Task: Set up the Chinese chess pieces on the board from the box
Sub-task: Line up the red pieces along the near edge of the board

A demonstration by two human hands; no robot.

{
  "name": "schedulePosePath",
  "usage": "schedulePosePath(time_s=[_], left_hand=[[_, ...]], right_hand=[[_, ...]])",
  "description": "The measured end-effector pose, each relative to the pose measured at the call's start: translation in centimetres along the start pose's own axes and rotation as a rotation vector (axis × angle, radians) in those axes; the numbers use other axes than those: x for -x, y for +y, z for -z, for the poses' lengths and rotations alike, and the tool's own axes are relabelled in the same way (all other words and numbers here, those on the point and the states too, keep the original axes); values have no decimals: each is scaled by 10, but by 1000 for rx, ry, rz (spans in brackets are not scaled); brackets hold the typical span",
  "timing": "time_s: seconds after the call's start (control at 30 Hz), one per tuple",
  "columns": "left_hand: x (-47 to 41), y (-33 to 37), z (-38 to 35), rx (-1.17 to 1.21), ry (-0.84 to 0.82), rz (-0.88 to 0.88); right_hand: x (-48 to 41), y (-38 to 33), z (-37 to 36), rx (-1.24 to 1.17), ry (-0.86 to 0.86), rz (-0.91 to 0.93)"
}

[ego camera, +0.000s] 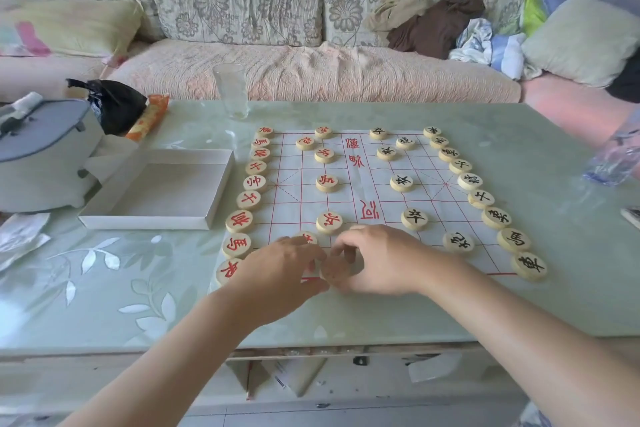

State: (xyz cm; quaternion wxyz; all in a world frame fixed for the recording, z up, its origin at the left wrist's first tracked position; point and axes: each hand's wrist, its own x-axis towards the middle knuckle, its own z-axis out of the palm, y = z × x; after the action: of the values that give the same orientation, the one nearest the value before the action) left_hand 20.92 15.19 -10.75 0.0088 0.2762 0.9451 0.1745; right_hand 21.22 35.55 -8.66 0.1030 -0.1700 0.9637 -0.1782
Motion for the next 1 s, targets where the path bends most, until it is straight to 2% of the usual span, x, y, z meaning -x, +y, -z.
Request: schedulePosePath(time_s=[0.2, 0.33, 0.47, 0.67, 0.9, 1.0], left_hand=[[2, -3, 7, 25, 20, 19], [-3, -17, 24, 21, 95, 70], [-11, -31, 29, 34, 104, 96], [-26, -31, 21, 80, -16, 75], [-30, -39, 18, 52, -7, 68], [-29, -40, 18, 17, 11, 41]], right_hand=[[3, -3, 6, 55, -2, -13], [-2, 7, 18, -62, 147, -76], [-18, 16, 14, -24, 218, -172], [-48, 11, 3, -72, 148, -176], [-63, 15, 8, -78, 47, -39], [-64, 18, 9, -94, 81, -52]])
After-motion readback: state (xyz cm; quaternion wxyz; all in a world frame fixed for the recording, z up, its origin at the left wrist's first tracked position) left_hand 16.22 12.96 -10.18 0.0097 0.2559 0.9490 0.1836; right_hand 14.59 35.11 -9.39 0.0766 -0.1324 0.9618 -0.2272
